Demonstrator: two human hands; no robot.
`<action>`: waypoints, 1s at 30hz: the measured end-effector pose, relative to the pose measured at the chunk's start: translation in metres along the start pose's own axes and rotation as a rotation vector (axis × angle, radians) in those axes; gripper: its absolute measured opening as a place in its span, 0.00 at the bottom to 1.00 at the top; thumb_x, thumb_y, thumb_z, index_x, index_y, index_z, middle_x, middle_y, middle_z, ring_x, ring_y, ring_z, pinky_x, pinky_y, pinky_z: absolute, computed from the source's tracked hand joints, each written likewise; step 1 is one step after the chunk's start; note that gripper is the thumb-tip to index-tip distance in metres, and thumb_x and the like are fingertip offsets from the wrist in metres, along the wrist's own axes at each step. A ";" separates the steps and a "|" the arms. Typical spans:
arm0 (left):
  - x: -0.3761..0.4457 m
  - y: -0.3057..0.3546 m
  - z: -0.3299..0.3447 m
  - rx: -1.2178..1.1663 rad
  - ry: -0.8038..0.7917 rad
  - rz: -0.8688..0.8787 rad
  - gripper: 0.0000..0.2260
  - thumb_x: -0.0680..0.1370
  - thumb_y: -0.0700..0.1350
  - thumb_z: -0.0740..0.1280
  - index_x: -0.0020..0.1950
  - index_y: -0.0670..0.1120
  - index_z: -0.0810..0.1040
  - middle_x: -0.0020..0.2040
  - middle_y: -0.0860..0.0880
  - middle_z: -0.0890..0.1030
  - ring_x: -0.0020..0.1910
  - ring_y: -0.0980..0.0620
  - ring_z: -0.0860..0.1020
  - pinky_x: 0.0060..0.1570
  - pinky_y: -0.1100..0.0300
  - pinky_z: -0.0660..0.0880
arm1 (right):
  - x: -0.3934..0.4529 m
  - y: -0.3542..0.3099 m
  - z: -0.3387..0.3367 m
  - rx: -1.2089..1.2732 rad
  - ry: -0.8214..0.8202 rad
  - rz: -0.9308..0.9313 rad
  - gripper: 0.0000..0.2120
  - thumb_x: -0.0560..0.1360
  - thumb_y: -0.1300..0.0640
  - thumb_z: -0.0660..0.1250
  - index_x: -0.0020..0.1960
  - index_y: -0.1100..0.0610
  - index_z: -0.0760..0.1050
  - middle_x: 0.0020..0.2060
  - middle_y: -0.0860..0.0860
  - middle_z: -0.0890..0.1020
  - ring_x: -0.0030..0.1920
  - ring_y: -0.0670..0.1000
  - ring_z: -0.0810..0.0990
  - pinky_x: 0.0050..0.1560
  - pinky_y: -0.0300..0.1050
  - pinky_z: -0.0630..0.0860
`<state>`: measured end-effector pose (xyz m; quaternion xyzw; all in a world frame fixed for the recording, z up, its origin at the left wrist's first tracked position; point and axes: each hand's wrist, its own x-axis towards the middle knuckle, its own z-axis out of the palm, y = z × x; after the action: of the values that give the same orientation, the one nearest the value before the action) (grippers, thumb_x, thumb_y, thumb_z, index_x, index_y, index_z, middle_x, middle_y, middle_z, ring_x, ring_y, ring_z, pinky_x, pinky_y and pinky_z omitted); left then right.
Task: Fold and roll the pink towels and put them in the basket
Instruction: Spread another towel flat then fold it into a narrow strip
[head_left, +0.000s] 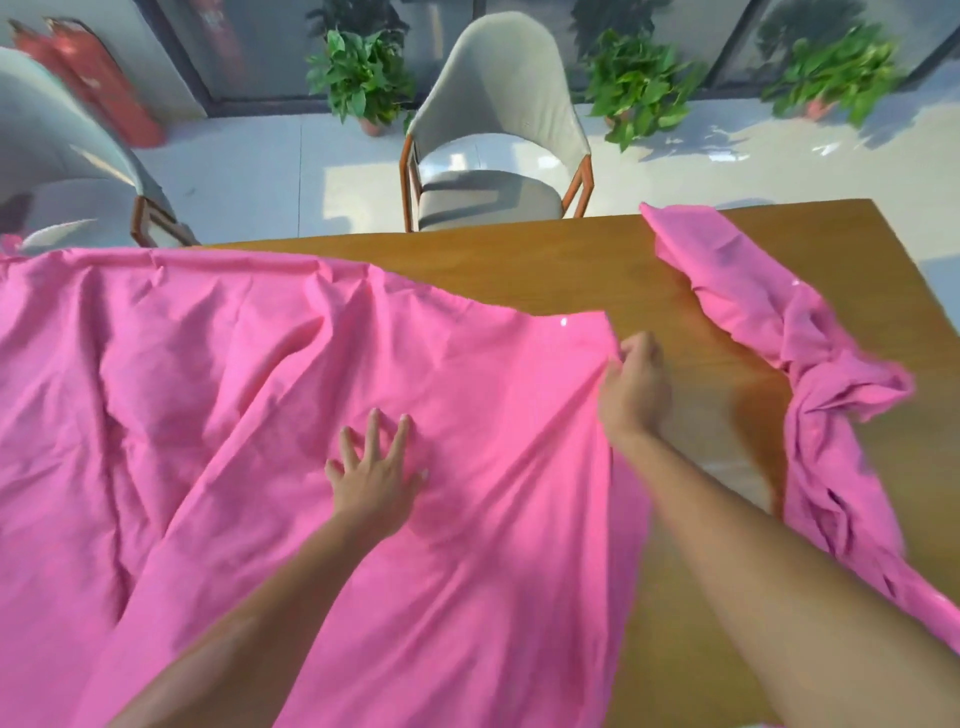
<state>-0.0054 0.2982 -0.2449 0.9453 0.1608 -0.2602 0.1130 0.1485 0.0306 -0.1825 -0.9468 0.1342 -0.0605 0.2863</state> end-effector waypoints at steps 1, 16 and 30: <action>0.001 0.004 -0.002 -0.007 -0.002 -0.018 0.32 0.82 0.62 0.56 0.81 0.61 0.44 0.82 0.51 0.40 0.79 0.33 0.45 0.73 0.34 0.58 | 0.018 -0.018 -0.007 -0.006 0.082 -0.100 0.05 0.76 0.66 0.63 0.52 0.61 0.74 0.51 0.60 0.79 0.50 0.63 0.78 0.46 0.55 0.67; 0.027 0.097 -0.063 -0.256 0.483 0.185 0.22 0.79 0.42 0.66 0.73 0.40 0.71 0.73 0.39 0.69 0.71 0.38 0.67 0.71 0.42 0.66 | 0.087 0.050 0.010 -0.280 -0.385 -0.336 0.20 0.81 0.50 0.61 0.72 0.53 0.69 0.72 0.55 0.69 0.69 0.61 0.68 0.65 0.57 0.71; 0.136 0.217 -0.053 0.170 0.094 0.521 0.22 0.76 0.59 0.71 0.65 0.50 0.72 0.62 0.50 0.71 0.64 0.48 0.69 0.63 0.52 0.66 | 0.326 0.233 -0.042 -0.587 -0.376 -0.073 0.35 0.79 0.32 0.52 0.80 0.49 0.52 0.80 0.57 0.55 0.77 0.67 0.55 0.76 0.64 0.54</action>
<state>0.2079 0.1468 -0.2443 0.9720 -0.1051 -0.1907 0.0886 0.4013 -0.2723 -0.2653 -0.9875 0.0569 0.1461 0.0190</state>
